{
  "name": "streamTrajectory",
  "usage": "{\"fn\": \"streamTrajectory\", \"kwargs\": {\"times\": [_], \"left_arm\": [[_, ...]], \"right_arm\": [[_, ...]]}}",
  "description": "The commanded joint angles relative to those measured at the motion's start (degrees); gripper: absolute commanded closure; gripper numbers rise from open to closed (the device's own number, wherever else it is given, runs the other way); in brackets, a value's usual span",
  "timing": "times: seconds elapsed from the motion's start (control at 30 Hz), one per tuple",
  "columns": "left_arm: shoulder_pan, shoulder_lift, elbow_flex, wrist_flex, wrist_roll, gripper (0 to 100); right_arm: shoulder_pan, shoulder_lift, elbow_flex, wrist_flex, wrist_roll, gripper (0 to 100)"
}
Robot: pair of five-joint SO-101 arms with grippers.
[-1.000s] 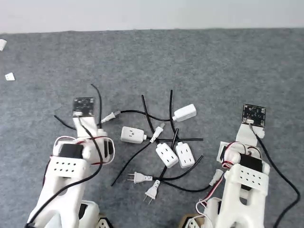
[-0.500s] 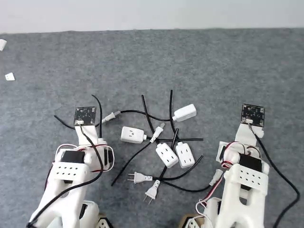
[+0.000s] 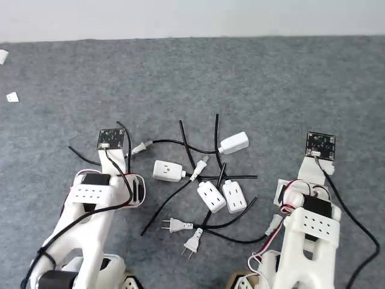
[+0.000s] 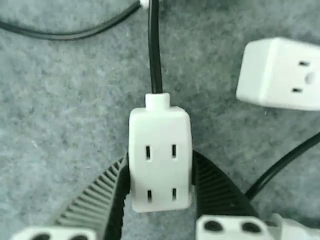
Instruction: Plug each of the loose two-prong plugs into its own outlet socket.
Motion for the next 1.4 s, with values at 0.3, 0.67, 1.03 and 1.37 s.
{"fn": "streamTrajectory", "kwargs": {"times": [0.3,0.67,1.03,1.37], "left_arm": [[-0.09,-13.01,-1.98,7.82,-0.18,76],[-0.26,-2.99,-7.96,7.65,-0.62,78],[-6.77,-19.25,-4.26,10.55,-0.70,78],[-21.36,-13.80,-1.27,-1.05,-0.62,78]], "right_arm": [[-0.48,-0.92,-0.26,-0.84,0.53,94.7],[-0.48,-0.92,-0.26,-0.84,0.53,94.7],[-7.52,-1.45,-0.97,-0.75,0.44,95.2],[-24.31,-0.75,-9.23,1.19,0.00,94.7]]}}
